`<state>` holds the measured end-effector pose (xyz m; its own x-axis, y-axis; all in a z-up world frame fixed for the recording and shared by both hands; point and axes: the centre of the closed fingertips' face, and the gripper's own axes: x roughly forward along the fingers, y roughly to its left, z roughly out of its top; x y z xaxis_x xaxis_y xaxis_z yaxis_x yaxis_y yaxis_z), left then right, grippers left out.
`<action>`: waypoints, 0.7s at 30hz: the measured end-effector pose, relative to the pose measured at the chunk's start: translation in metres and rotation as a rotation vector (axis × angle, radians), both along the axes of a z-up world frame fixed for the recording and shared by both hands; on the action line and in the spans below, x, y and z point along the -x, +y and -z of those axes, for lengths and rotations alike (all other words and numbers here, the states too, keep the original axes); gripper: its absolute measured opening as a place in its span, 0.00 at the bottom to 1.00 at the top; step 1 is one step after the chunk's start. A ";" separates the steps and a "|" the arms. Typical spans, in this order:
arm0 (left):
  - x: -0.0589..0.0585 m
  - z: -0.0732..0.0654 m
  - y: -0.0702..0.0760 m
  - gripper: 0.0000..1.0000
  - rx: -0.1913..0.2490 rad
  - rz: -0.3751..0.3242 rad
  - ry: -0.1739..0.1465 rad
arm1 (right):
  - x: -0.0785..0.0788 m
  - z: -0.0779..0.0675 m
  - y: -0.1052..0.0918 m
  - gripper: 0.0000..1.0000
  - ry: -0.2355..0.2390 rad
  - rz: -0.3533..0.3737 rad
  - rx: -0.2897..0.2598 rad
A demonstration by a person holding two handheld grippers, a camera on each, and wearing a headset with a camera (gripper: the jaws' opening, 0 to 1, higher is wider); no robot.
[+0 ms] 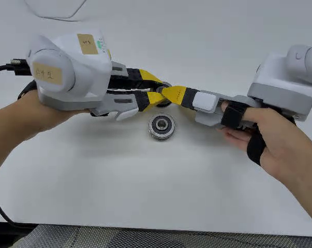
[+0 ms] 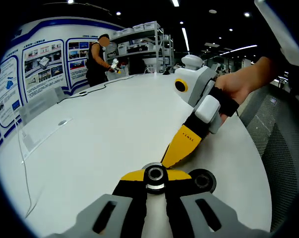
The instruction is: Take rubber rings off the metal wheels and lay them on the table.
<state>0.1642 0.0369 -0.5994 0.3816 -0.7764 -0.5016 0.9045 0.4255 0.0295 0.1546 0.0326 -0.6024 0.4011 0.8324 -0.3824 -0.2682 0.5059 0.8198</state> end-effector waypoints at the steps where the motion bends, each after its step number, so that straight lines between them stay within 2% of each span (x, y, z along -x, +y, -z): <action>1: 0.000 0.000 0.000 0.12 0.000 0.000 0.000 | 0.000 0.001 -0.001 0.20 -0.004 -0.002 0.012; 9: 0.000 0.000 0.000 0.12 -0.001 -0.001 -0.001 | -0.001 0.002 -0.005 0.16 -0.022 0.003 0.033; 12: 0.000 0.000 0.000 0.12 -0.001 -0.003 0.000 | -0.004 0.002 -0.007 0.09 -0.041 0.018 0.045; 17: 0.000 0.000 0.000 0.12 0.000 -0.002 -0.001 | -0.008 0.005 -0.005 0.09 -0.042 0.007 0.057; 21: 0.000 0.000 0.000 0.12 0.001 -0.003 -0.001 | -0.009 0.008 -0.006 0.05 -0.078 -0.014 0.114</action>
<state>0.1644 0.0368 -0.5990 0.3843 -0.7758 -0.5004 0.9032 0.4283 0.0295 0.1640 0.0264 -0.6099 0.4225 0.7907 -0.4430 -0.3367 0.5907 0.7333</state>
